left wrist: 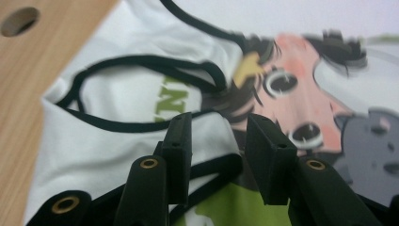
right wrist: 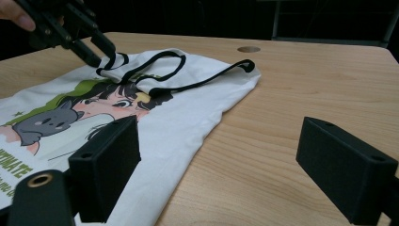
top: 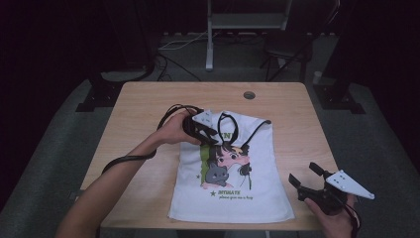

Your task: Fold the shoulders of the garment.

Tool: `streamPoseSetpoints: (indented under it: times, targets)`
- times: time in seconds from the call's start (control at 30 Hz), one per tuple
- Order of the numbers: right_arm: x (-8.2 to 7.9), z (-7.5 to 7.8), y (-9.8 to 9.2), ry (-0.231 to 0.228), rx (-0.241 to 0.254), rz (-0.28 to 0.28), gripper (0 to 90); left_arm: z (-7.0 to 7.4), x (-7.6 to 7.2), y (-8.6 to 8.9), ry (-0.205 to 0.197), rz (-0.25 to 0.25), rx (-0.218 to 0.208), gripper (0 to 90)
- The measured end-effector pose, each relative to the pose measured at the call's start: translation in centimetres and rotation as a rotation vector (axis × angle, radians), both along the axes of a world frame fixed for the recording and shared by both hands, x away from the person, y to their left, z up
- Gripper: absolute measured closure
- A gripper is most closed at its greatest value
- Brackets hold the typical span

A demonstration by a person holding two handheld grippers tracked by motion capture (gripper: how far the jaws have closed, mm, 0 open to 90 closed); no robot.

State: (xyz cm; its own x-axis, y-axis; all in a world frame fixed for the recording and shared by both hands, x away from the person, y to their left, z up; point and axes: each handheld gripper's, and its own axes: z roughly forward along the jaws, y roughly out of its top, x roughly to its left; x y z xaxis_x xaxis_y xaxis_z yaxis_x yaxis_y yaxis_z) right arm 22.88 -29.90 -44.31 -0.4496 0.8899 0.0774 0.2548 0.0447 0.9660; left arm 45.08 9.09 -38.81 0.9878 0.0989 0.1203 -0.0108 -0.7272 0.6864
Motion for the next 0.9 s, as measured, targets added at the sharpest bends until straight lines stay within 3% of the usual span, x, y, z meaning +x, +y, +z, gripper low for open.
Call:
streamPoseSetpoints:
  times: [0.1, 0.27, 0.43, 0.6, 0.7, 0.8, 0.9]
  targets:
    - [0.0, 0.0, 0.0, -0.002, 0.001, 0.0, 13.6, 0.3, 0.8, 0.8, 0.025, 0.059, -0.038, 57.1]
    - [0.0, 0.0, 0.0, 0.002, 0.0, 0.001, 13.6, 0.5, 2.2, 3.0, 0.012, 0.176, -0.057, 56.5]
    - [0.1, 0.0, 0.0, 0.01, 0.006, 0.0, 13.6, 0.7, 2.6, 4.7, 0.012, 0.262, -0.073, 52.0]
    - [0.1, 0.0, 0.1, 0.008, -0.004, -0.002, 13.6, 0.8, 2.7, 5.7, 0.023, 0.332, -0.065, 43.2]
    - [0.1, 0.0, 0.1, 0.008, -0.002, -0.003, 13.6, 1.2, 2.4, 6.1, 0.036, 0.38, -0.081, 37.9]
    - [0.1, 0.0, 0.0, 0.009, -0.003, -0.002, 13.6, 1.9, 2.0, 6.5, 0.029, 0.437, -0.066, 32.8]
    - [0.1, 0.0, 0.1, 0.008, -0.003, -0.001, 13.6, 2.7, 1.1, 7.1, 0.017, 0.486, -0.086, 31.5]
